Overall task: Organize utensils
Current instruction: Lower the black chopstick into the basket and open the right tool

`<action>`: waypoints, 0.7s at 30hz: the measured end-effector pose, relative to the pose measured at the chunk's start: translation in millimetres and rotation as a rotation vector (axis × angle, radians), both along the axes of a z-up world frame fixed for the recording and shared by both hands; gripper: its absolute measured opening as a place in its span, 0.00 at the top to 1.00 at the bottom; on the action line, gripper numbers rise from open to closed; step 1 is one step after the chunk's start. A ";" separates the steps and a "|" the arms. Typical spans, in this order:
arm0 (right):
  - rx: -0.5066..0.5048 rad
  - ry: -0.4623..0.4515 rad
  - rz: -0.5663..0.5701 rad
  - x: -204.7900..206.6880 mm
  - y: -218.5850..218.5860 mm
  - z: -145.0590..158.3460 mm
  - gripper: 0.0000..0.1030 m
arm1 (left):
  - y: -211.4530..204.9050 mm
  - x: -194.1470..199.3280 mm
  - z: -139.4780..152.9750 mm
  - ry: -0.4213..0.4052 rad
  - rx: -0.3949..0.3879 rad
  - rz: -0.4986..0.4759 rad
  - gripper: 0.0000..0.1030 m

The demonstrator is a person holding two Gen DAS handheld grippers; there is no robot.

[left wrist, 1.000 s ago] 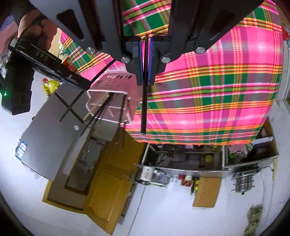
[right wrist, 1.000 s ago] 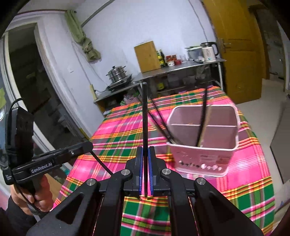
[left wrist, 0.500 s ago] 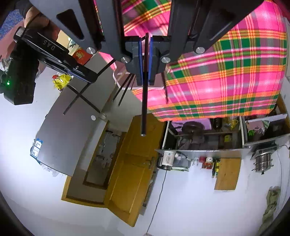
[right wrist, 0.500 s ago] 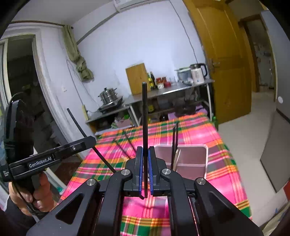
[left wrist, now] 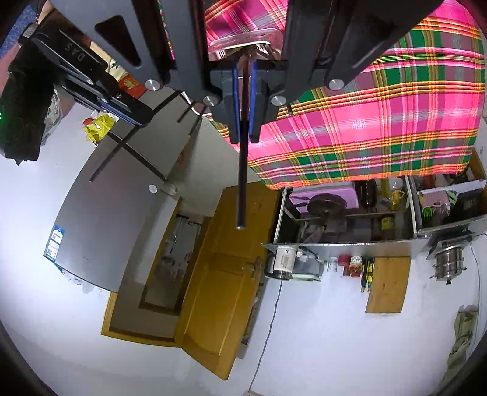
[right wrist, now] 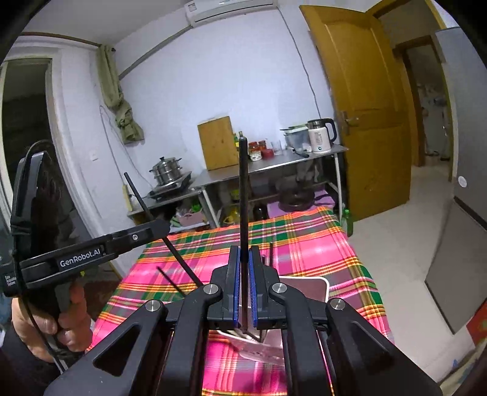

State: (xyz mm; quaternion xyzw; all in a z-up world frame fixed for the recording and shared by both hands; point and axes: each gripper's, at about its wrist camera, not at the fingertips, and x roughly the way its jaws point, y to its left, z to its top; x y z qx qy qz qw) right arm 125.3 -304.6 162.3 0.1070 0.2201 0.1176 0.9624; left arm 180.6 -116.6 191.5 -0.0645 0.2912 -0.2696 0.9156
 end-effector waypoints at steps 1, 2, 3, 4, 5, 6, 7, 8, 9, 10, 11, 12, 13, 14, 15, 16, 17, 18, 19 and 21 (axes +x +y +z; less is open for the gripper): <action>-0.004 0.005 -0.006 1.8 0.7 -2.7 0.95 | -0.6 3.3 -4.2 0.007 -0.003 -0.002 0.94; -0.008 0.011 -0.010 4.0 1.0 -6.6 0.95 | -1.4 5.6 -7.1 0.010 -0.002 -0.003 0.94; -0.010 0.016 -0.013 5.9 1.2 -9.4 0.95 | -2.9 6.7 -11.1 0.012 0.004 -0.001 0.94; -0.012 0.022 -0.015 7.9 1.5 -12.4 0.95 | -4.6 8.9 -15.4 0.016 0.009 -0.002 0.94; -0.012 0.029 -0.015 10.0 2.4 -16.6 0.95 | -6.1 10.2 -19.5 0.020 0.009 -0.007 0.94; -0.014 0.032 -0.016 11.3 2.6 -18.7 0.95 | -7.9 11.7 -23.8 0.025 0.010 -0.014 0.94; -0.019 0.038 -0.018 12.8 3.4 -22.3 0.95 | -9.5 12.5 -26.8 0.028 0.014 -0.016 0.94; -0.023 0.042 -0.018 13.7 4.3 -24.9 0.95 | -11.2 13.2 -30.4 0.031 0.020 -0.019 0.94; -0.024 0.047 -0.017 14.8 4.6 -27.5 0.95 | -13.1 13.9 -33.2 0.033 0.025 -0.025 0.94; -0.022 0.053 -0.014 16.0 5.1 -30.5 0.95 | -13.9 14.7 -36.0 0.036 0.030 -0.030 0.94; -0.022 0.059 -0.013 16.9 5.9 -33.5 0.95 | -14.9 15.6 -38.6 0.037 0.037 -0.032 0.94; -0.023 0.064 -0.012 18.0 6.3 -35.5 0.95 | -16.9 16.1 -40.8 0.040 0.046 -0.033 0.94; -0.022 0.070 -0.009 18.9 6.7 -37.9 0.95 | -18.4 15.9 -43.4 0.042 0.053 -0.036 0.94; -0.021 0.077 -0.006 20.2 7.0 -40.1 0.95 | -19.5 15.8 -45.7 0.045 0.057 -0.037 0.94; -0.023 0.083 -0.003 21.0 8.1 -41.5 0.95 | -20.2 15.4 -47.7 0.047 0.062 -0.038 0.94; -0.027 0.088 -0.001 21.7 8.6 -43.7 0.95 | -21.0 14.7 -49.1 0.049 0.065 -0.039 0.94; -0.028 0.093 0.000 22.3 9.0 -45.3 0.95 | -21.2 14.3 -50.2 0.050 0.068 -0.040 0.94; -0.028 0.101 0.001 22.9 9.2 -47.5 0.95 | -22.1 13.9 -51.4 0.050 0.074 -0.039 0.94; -0.027 0.108 0.001 24.2 9.1 -49.5 0.95 | -23.4 14.9 -51.7 0.050 0.079 -0.039 0.94; -0.026 0.122 0.004 25.8 9.5 -53.2 0.95 | -25.2 14.8 -52.8 0.049 0.087 -0.044 0.93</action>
